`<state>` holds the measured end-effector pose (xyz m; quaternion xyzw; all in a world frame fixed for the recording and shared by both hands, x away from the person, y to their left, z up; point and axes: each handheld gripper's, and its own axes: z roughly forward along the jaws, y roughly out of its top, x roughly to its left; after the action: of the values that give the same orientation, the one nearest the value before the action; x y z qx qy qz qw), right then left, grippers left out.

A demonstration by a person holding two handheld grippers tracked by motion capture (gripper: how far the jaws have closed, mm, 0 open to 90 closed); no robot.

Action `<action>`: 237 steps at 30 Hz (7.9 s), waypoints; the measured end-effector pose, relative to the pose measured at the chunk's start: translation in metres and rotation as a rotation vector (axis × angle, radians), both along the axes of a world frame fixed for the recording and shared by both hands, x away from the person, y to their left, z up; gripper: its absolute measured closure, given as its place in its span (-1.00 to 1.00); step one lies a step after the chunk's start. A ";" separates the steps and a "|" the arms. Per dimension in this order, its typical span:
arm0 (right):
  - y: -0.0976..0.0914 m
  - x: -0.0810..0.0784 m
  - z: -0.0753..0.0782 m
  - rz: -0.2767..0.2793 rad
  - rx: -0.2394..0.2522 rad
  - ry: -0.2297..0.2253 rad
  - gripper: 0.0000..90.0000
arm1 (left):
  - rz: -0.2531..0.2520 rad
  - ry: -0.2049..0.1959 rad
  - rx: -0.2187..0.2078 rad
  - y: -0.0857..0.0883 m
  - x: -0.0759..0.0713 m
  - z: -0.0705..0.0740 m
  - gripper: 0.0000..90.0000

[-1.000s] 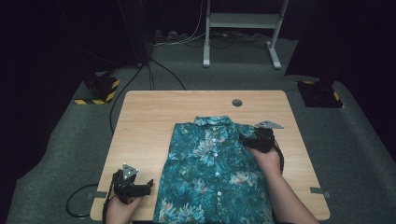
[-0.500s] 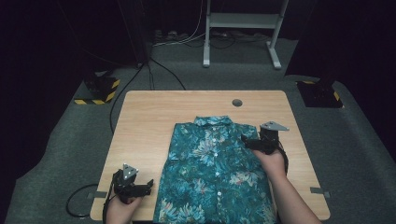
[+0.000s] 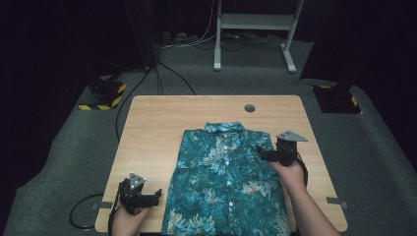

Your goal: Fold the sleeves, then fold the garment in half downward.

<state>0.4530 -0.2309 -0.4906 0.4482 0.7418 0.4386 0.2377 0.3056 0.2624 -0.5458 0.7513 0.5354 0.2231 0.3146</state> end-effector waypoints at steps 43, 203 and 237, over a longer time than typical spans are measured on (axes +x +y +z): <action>-0.068 -0.103 -0.030 -0.022 -0.112 0.051 -1.00 | 0.001 0.000 0.000 0.000 0.000 0.000 -0.99; -0.023 0.081 -0.045 0.018 0.015 0.215 -0.14 | -0.085 0.143 -0.195 -0.088 0.226 0.020 -0.45; 0.000 0.085 -0.021 -0.026 -0.085 0.202 0.95 | -0.012 0.058 -0.174 -0.105 0.222 0.043 0.96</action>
<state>0.5384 -0.2306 -0.5115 0.4892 0.7740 0.3561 0.1865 0.5276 0.1576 -0.5027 0.7305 0.5573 0.1520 0.3643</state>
